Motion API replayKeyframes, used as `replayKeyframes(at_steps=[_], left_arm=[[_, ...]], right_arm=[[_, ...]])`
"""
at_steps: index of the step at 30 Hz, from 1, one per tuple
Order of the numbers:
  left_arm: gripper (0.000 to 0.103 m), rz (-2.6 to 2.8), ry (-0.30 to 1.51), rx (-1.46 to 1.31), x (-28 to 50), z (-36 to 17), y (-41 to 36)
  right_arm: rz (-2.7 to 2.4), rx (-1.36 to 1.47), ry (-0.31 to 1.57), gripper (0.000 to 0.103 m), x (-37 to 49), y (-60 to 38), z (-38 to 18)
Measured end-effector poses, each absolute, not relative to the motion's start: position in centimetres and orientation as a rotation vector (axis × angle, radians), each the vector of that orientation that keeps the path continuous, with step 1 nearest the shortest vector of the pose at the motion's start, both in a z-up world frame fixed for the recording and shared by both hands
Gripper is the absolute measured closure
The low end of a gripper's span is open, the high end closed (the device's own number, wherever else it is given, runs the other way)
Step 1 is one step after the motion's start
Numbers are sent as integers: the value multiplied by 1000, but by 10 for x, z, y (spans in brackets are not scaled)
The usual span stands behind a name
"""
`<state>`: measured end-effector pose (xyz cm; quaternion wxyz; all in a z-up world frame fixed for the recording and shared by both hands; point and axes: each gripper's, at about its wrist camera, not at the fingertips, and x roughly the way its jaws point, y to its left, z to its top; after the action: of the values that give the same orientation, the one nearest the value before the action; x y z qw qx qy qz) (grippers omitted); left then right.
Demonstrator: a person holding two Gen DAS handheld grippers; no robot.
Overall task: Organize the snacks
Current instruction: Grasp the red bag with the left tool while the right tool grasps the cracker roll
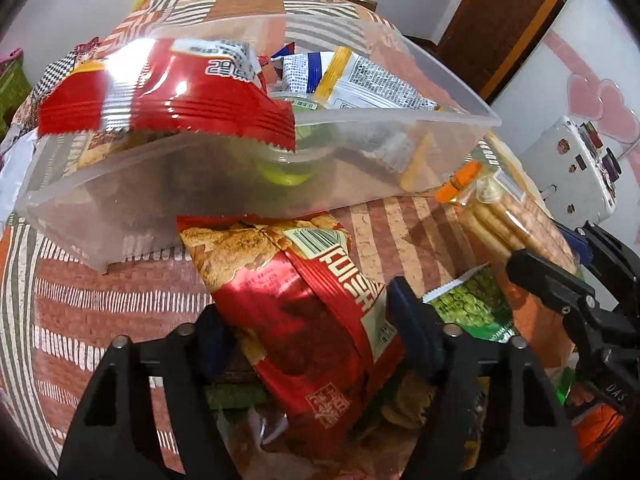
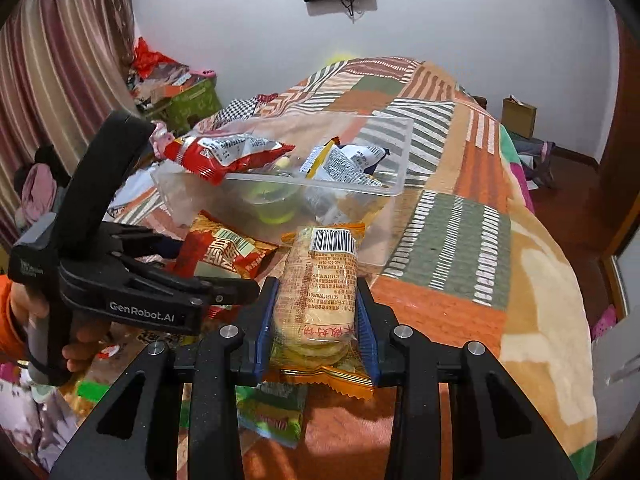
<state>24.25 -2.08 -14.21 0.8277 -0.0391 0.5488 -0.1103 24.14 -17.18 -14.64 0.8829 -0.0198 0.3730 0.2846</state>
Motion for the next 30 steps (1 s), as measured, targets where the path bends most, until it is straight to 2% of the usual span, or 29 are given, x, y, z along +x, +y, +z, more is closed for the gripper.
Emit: replayKeyframes(at_steps=[5,13,30], left_arm=[[50,-246,1131,-114,228,-132,-14],[59,-273,1024,-50,197,-108,-16],[60,-286,773,-41,178,-40,-8]], right_arm=[[592,-26,755,70,238,-179,-141],[591,-22,714,70,234,-179,-127],[571,-15,635,70,238,-174,-101]])
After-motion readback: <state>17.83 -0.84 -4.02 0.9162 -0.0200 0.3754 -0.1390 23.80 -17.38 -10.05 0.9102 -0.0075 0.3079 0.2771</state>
